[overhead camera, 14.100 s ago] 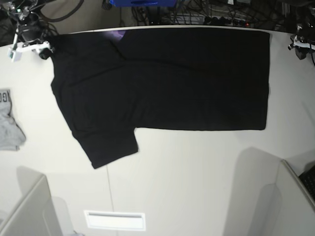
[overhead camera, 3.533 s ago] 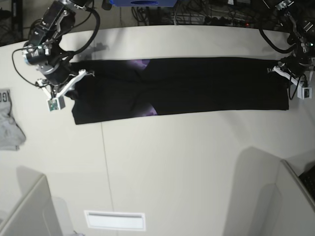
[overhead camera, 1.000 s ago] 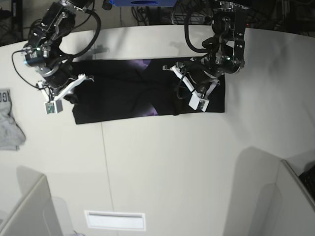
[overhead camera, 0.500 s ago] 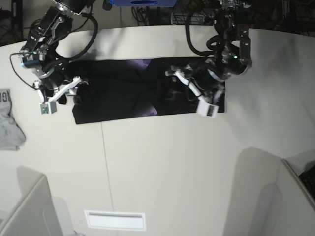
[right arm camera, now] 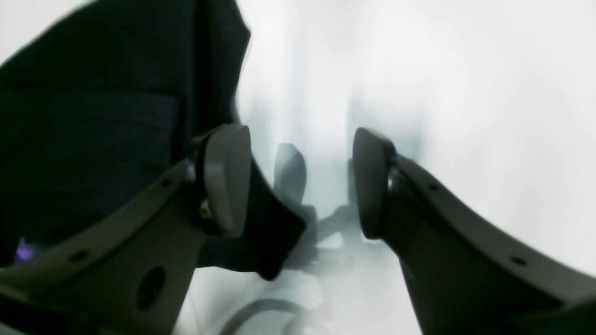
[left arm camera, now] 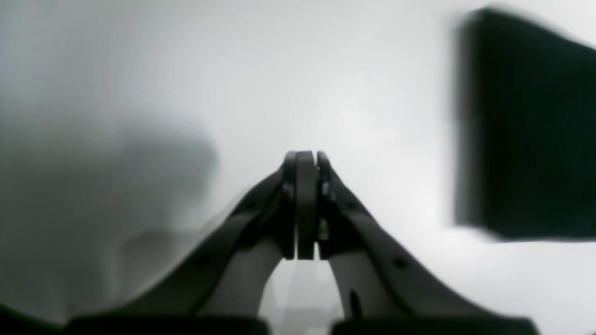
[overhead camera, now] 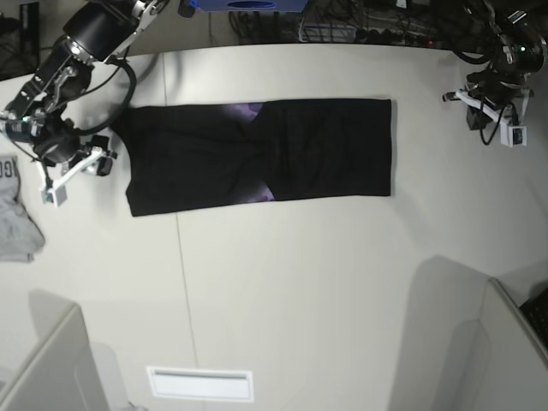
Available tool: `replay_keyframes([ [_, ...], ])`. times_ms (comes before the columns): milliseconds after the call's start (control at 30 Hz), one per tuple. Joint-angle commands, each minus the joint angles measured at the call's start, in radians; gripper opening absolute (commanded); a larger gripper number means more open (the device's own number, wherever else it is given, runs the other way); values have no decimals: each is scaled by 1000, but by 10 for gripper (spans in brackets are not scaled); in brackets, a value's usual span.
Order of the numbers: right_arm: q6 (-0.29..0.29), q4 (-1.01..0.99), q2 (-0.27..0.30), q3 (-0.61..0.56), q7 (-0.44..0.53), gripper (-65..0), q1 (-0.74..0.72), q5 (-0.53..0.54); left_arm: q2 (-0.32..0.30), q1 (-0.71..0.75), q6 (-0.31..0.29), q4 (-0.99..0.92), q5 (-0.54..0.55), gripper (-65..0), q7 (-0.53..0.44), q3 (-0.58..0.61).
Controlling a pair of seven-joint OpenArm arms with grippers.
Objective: Fold the T-shirt properly
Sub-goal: 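Release and raise the left gripper away from the folded strip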
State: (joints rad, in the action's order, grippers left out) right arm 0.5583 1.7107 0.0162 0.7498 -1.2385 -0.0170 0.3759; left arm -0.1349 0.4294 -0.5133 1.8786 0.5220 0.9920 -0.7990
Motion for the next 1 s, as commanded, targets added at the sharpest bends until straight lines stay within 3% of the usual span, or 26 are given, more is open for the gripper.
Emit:
replay_keyframes([
  [0, 10, 16, 14, 4, 4, -317, -21, 61, -10, -4, -34, 2, 26, -650, -20, -29],
  [67, 10, 16, 18, 18, -39, -318, -22, 148, -10, -5, -58, -21, 26, -650, -20, -72],
  [267, 10, 13, 23, 67, -109, -363, -21, 341, -10, -2, -58, -29, 26, -650, -20, -96],
  [533, 9, -97, 21, 69, -148, -318, -36, 349, -9, -2, -58, -30, 26, -650, -18, -95],
  [833, 12, -174, 20, 67, -148, -315, -36, 351, -10, 0, -58, -30, 26, -650, -17, -95],
  [967, 12, -185, 23, 0, -139, -315, -37, 349, -10, 0, -58, -30, 26, -650, -17, -95],
])
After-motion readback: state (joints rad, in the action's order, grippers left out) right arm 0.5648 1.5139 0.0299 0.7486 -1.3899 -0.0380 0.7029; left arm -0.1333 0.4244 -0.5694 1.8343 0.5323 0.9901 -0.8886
